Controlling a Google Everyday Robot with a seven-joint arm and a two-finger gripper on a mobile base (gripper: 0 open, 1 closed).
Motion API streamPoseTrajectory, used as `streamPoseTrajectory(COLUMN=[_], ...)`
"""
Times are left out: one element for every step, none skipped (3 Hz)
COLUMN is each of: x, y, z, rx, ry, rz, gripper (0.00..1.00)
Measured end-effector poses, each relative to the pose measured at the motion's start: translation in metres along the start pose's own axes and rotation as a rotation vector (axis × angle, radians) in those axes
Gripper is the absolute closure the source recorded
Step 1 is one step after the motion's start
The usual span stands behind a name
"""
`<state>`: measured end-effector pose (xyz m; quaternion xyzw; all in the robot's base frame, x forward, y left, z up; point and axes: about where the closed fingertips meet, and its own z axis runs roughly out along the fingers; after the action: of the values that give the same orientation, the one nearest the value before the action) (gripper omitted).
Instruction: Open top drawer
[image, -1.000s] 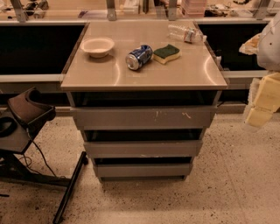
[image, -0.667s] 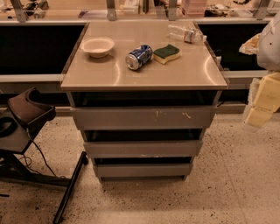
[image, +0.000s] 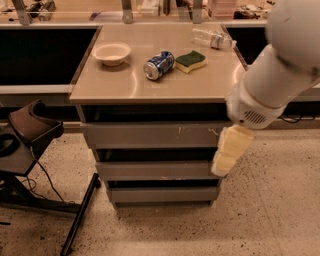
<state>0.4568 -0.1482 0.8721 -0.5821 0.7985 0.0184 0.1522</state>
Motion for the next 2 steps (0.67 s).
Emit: streamPoseTrajectory(x=[0.002,0.003], y=[0.003,0.000], z=[0.004,0.020], rx=[0.001,0.046], ry=[0.005,0.010], rz=[0.001,0.027], gripper=[0.00,0.00])
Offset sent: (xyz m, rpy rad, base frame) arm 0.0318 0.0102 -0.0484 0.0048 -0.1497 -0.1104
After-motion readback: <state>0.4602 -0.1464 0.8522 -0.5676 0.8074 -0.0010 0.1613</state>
